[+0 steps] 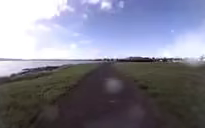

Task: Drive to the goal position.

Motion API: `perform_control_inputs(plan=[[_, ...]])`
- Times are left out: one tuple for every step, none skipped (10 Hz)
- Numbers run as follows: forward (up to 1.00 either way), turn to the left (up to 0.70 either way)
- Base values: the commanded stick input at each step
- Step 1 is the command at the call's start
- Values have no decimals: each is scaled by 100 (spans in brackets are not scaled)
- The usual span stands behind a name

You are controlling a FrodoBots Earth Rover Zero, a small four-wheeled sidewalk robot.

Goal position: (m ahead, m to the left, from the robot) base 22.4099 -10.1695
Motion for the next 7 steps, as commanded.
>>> perform_control_inputs(plan=[[0, -14], [0, 0], [0, 0], [0, 0], [0, 0], [0, 0], [0, 0]])
